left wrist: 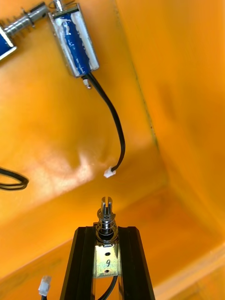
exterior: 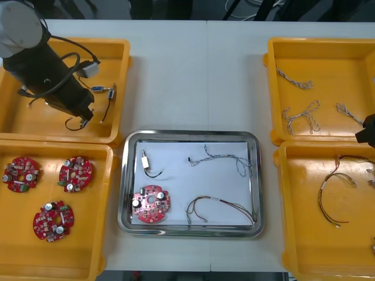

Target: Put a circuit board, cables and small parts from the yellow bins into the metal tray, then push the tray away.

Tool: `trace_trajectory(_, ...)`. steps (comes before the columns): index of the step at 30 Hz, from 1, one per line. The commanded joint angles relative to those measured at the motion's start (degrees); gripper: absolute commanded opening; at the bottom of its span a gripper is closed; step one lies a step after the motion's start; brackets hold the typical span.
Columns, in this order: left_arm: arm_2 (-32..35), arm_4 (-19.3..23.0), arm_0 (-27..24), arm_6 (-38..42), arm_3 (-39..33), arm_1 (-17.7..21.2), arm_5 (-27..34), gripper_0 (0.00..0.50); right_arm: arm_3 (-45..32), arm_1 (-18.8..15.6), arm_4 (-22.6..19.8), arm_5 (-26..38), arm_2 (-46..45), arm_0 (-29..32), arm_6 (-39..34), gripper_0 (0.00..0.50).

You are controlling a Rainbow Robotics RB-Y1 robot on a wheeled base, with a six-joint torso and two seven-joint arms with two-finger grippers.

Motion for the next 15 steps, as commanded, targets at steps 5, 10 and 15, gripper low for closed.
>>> trace_trajectory(5,6.26,-2.33,-2.72,-1.91,-2.65,2.7,4.7,0.0,-1.57,0.05,-0.44,0.18,-5.4,5.38,-1.1,0.5)
trace_trajectory(10,7.14,-3.74,-2.72,4.68,-6.43,2.7,5.67,0.0,-2.71,1.46,-0.97,0.18,-6.89,7.31,-1.02,0.5)
trace_trajectory(15,8.55,-4.71,-2.72,11.45,-10.56,2.35,8.04,0.0,-5.0,2.34,-0.7,0.18,-7.77,9.95,-1.28,0.5)
